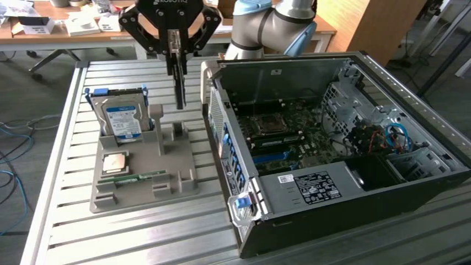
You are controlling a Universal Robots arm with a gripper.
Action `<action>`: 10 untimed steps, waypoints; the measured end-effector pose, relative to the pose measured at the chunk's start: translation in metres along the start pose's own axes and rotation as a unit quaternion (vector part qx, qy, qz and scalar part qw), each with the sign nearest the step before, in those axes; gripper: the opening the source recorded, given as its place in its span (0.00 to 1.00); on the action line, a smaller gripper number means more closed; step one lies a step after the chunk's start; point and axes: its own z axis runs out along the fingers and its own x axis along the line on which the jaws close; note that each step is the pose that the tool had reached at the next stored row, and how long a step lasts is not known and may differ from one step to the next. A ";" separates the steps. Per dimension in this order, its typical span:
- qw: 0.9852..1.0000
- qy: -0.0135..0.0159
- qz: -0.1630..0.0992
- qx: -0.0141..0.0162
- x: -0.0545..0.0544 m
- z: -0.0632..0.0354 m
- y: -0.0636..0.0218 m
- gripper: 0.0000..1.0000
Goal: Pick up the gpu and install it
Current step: 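Pick up the gpu and move the gpu toward the slot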
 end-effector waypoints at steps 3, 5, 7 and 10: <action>1.000 0.000 0.000 0.000 -0.004 0.0001 0.0002 0.26; 1.000 0.000 0.000 0.000 -0.008 0.0002 0.0004 0.26; 1.000 0.000 0.000 0.000 -0.011 0.0003 0.0005 0.26; 1.000 0.000 0.000 0.000 -0.018 0.0005 0.0009 0.26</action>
